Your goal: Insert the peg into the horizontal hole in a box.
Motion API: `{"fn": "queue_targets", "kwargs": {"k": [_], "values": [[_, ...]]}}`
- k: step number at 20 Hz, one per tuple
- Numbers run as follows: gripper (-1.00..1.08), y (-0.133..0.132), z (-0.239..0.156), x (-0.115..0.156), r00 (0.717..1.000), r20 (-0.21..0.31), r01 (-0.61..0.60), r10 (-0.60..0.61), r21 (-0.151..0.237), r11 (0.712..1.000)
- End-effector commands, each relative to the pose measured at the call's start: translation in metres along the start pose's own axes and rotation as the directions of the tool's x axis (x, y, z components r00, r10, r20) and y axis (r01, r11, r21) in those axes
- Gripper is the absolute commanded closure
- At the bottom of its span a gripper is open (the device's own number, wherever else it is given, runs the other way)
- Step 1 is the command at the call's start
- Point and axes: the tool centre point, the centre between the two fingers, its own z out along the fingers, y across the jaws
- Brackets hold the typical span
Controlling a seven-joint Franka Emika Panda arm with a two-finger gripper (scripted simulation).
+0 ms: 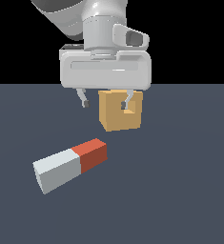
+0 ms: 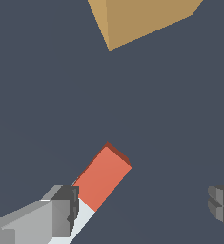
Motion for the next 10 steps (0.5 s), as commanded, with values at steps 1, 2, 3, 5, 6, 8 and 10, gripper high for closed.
{"fn": "queue_targets", "kwargs": {"k": [1, 2, 3, 5, 6, 8, 10], "values": [[-0.92, -0.005, 0.007, -0.013, 0.998, 0.001, -0.065, 0.065, -0.002, 0.998], [-0.92, -0.008, 0.010, -0.018, 0.995, 0.001, -0.096, 0.096, -0.003, 0.995], [-0.92, -0.011, 0.013, -0.024, 0.992, 0.001, -0.128, 0.128, -0.004, 0.992], [-0.92, -0.019, 0.021, -0.036, 0.980, 0.002, -0.199, 0.199, -0.007, 0.980], [-0.92, -0.023, 0.025, -0.043, 0.972, 0.002, -0.236, 0.236, -0.008, 0.972], [-0.92, -0.034, 0.033, -0.056, 0.949, 0.002, -0.314, 0.314, -0.011, 0.949], [-0.92, -0.044, 0.041, -0.067, 0.923, 0.002, -0.384, 0.384, -0.014, 0.923]]}}
